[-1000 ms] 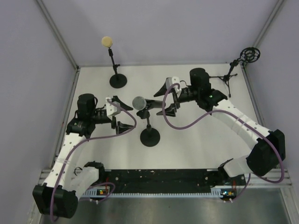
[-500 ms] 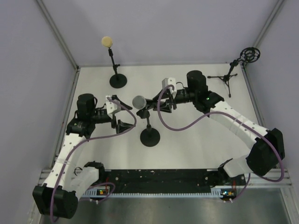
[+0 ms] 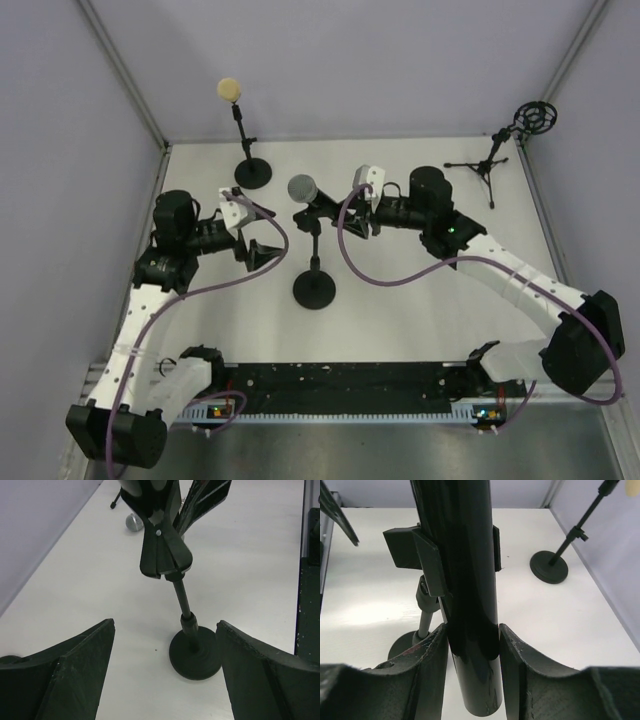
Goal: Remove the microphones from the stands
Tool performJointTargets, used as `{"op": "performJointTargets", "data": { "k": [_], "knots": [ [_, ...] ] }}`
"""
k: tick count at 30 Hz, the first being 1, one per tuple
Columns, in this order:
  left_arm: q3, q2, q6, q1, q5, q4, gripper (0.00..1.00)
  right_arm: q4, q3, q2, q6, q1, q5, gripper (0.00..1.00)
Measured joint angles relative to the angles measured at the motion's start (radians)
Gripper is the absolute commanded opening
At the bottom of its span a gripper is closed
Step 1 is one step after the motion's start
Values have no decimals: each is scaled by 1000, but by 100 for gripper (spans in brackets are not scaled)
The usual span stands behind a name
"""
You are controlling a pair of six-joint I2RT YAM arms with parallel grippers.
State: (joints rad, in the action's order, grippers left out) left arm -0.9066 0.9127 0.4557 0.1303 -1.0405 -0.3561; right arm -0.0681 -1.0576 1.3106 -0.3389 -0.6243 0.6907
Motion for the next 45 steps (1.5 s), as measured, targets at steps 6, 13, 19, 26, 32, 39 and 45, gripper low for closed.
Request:
{"op": "performJointTargets", "data": {
  "k": [6, 13, 19, 26, 32, 39, 45],
  "knots": [
    [-123, 5, 22, 0, -46, -55, 92, -20, 25, -29, 56, -19, -119, 36],
    [-121, 16, -57, 0, -101, 5, 93, -37, 37, -35, 91, -58, -170, 37],
    [-37, 45, -231, 2, -84, 197, 92, -53, 58, -54, 102, -59, -180, 39],
    [56, 61, -474, 9, -69, 479, 91, -77, 92, -79, 100, -59, -171, 40],
    [117, 61, -643, 15, -93, 697, 90, -95, 102, -81, 100, -60, -161, 41],
    [127, 74, -691, 41, -96, 761, 82, -101, 106, -81, 100, -60, -149, 42],
    [127, 85, -681, 59, -90, 746, 79, -120, 117, -84, 101, -60, -144, 43]
  ]
}}
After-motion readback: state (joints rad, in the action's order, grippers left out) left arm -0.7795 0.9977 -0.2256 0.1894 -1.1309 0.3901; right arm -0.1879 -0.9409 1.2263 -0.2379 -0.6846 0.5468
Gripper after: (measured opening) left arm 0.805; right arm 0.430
